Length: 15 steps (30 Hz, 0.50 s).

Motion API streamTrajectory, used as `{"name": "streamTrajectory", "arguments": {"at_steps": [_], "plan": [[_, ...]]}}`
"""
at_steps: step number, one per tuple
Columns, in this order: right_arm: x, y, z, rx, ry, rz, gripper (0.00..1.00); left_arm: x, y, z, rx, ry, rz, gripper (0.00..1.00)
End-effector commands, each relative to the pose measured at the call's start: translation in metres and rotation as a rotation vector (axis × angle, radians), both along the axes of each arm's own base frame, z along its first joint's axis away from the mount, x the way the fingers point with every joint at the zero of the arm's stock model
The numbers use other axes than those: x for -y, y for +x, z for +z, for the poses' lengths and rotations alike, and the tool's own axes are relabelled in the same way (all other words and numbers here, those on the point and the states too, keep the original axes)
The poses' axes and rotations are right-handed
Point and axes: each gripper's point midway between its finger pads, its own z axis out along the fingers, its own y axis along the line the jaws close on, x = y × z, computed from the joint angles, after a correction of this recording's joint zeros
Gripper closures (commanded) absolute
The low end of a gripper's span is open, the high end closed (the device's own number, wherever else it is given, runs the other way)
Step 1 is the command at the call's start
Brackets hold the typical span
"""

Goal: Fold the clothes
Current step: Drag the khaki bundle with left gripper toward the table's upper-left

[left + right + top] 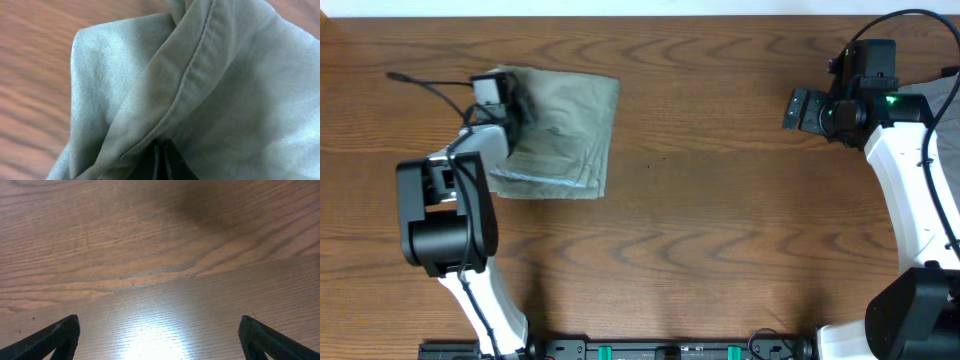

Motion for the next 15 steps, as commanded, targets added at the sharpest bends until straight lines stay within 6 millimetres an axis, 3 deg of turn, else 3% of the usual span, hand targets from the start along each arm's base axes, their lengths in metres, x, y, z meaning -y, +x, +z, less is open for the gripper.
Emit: {"name": "streamTrajectory", "arguments": {"at_steps": [1,5,10,13,15], "plan": [[0.002,0.000,0.000,-0.001,-0.011,0.003,0.01,-0.040,-0.042,-0.054,-0.154,0.015,0.147,0.94],[0.002,0.000,0.000,-0.001,-0.011,0.003,0.01,-0.055,-0.039,-0.050,-0.126,0.026,0.162,0.94],[0.002,0.000,0.000,-0.001,-0.011,0.003,0.01,-0.062,-0.024,-0.039,-0.079,0.122,0.058,0.94],[0.002,0.000,0.000,-0.001,-0.011,0.003,0.01,-0.064,-0.014,-0.024,-0.023,0.137,0.057,0.94],[0.002,0.000,0.000,-0.001,-0.011,0.003,0.01,-0.066,-0.004,-0.005,0.037,0.149,0.062,0.93]]}}
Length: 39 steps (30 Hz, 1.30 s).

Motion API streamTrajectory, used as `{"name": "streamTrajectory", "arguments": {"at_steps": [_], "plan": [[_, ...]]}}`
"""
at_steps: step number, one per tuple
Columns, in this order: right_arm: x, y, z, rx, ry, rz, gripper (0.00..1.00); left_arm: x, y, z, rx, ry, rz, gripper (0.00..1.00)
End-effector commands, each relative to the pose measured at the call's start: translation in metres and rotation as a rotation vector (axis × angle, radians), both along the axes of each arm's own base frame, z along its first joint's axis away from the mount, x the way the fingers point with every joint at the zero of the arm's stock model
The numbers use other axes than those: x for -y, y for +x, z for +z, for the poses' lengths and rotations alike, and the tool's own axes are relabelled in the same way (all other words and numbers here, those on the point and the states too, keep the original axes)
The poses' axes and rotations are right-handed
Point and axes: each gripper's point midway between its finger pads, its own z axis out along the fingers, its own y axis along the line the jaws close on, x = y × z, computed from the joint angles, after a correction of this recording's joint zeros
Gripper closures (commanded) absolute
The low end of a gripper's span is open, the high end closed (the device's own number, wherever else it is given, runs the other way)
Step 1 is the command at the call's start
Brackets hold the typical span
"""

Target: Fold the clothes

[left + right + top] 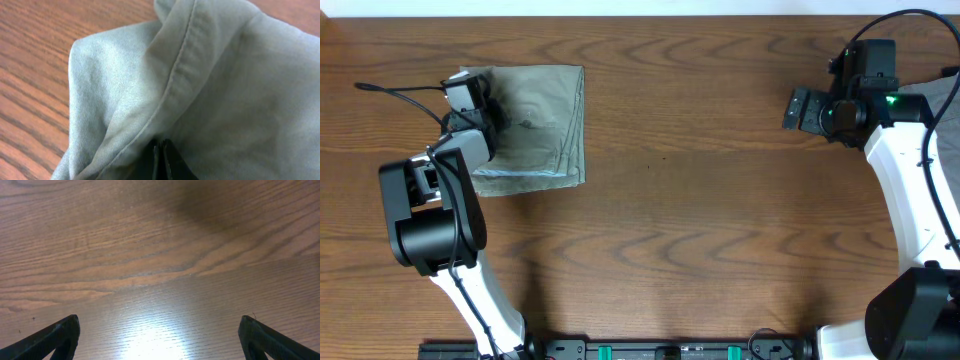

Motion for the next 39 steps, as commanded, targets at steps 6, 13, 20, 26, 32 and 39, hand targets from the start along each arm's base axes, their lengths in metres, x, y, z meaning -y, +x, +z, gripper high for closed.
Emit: {"name": "streamTrajectory", "arguments": {"at_steps": [6,13,20,26,32,39], "plan": [[0.002,0.000,0.000,-0.001,-0.011,0.003,0.01,-0.011,-0.001,0.060,0.092,0.071,0.008,0.94],[0.002,0.000,0.000,-0.001,-0.011,0.003,0.01,0.008,-0.029,0.111,0.083,-0.013,0.026,0.94],[0.002,0.000,0.000,-0.001,-0.011,0.003,0.01,0.067,-0.059,0.084,-0.092,-0.214,-0.143,0.94],[0.002,0.000,0.000,-0.001,-0.011,0.003,0.01,0.113,-0.087,0.057,-0.259,-0.307,-0.233,0.94],[0.002,0.000,0.000,-0.001,-0.011,0.003,0.01,0.147,-0.098,0.043,-0.328,-0.315,-0.295,0.94],[0.002,0.000,0.000,-0.001,-0.011,0.003,0.01,0.160,-0.101,0.034,-0.338,-0.321,-0.292,0.94]]}}
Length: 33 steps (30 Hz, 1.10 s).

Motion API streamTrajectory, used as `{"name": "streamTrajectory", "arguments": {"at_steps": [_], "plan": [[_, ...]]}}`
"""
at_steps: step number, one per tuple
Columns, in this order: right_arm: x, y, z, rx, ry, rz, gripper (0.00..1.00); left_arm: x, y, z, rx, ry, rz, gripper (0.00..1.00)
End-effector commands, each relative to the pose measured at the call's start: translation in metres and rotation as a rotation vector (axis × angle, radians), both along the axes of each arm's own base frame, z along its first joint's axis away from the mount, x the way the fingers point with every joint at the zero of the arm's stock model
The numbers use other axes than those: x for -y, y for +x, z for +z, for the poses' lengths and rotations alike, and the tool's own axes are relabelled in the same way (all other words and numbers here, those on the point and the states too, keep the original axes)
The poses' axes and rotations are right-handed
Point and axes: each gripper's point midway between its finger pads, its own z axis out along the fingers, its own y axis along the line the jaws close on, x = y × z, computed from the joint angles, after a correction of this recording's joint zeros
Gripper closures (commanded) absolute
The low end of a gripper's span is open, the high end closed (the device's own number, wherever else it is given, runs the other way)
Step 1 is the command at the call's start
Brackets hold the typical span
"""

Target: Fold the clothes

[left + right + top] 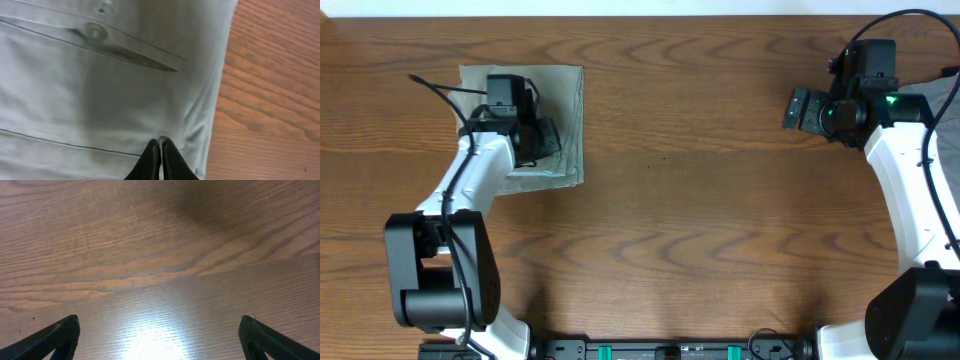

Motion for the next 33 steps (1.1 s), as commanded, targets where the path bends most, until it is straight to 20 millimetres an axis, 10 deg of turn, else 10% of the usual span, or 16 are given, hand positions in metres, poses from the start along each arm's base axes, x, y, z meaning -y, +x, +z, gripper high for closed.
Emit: {"name": "streamTrajectory", "arguments": {"at_steps": [1,22,33], "plan": [[0.001,0.000,0.000,-0.001,-0.011,0.004,0.01,0.000,-0.006,-0.016,-0.039,-0.016,0.031,0.94],[0.002,0.000,0.000,-0.001,-0.011,0.004,0.01,0.008,-0.030,-0.078,-0.218,-0.057,0.018,0.94],[0.002,0.000,0.000,-0.001,-0.011,0.004,0.01,0.008,0.007,0.012,0.037,-0.065,0.024,0.95]]}}
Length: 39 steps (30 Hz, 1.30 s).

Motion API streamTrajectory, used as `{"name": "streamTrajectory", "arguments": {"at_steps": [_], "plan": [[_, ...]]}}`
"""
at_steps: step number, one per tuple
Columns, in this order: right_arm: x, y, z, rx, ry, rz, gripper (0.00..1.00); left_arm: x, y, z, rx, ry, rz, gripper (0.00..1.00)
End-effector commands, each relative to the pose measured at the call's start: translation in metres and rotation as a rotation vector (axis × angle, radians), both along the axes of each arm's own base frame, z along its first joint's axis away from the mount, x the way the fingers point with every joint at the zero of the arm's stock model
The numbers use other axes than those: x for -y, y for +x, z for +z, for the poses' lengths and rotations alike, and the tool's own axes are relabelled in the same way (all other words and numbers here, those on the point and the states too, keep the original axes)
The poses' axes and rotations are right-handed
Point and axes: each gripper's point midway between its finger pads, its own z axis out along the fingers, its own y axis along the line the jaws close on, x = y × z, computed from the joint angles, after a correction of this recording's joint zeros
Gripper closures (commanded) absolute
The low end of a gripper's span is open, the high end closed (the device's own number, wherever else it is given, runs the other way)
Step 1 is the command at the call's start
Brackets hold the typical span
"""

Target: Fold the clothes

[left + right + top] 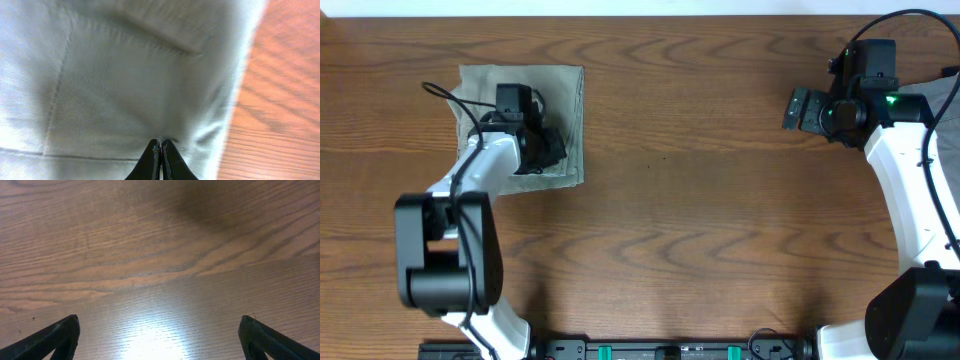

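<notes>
A folded grey-green garment (480,90) lies flat on the far left of the wooden table (700,220). My left gripper (550,152) rests on its near right part, fingers shut tip to tip with nothing seen between them. In the left wrist view the shut tips (161,146) touch the cloth (125,75) just inside its right edge, below a blurred pocket flap. My right gripper (800,110) hangs open over bare wood at the far right. In the right wrist view the right gripper (160,335) shows both fingers spread wide and empty.
A grey piece of cloth (942,92) shows at the right edge, partly hidden behind the right arm. A black cable (445,95) of the left arm loops over the garment's left side. The table's front rail (670,350) runs along the bottom.
The left gripper, still shut, has shifted a little toward the garment's near right corner. The garment and the right arm have not moved.
The left gripper was shut on the garment's bunched left edge, the garment lying nearer the table's middle. Half a second later the garment lay further left. Then the gripper had let go and stood shut over the flat garment's right part, as now.
</notes>
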Motion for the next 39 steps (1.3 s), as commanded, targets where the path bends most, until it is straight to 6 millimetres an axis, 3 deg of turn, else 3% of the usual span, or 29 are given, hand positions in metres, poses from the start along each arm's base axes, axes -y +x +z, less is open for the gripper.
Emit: {"name": "streamTrajectory", "arguments": {"at_steps": [1,8,20,26,31,35,39], "plan": [[0.002,0.000,0.000,-0.001,-0.011,0.004,0.01,0.002,0.015,0.047,0.125,-0.010,0.004,0.94],[0.002,0.000,0.000,-0.001,-0.011,0.004,0.01,0.006,0.028,0.048,0.171,-0.019,0.013,0.94],[0.002,0.000,0.000,-0.001,-0.011,0.004,0.01,0.047,0.092,0.046,0.436,-0.010,-0.116,0.94],[0.002,0.000,0.000,-0.001,-0.011,0.004,0.01,0.067,0.102,0.020,0.486,0.067,-0.283,0.94],[0.002,0.000,0.000,-0.001,-0.011,0.004,0.01,0.049,0.104,-0.010,0.450,0.199,-0.297,0.94],[0.002,0.000,0.000,-0.001,-0.011,0.004,0.01,0.048,0.104,-0.029,0.432,0.229,-0.335,0.94],[0.002,0.000,0.000,-0.001,-0.011,0.004,0.01,0.042,0.103,-0.033,0.425,0.274,-0.351,0.94]]}}
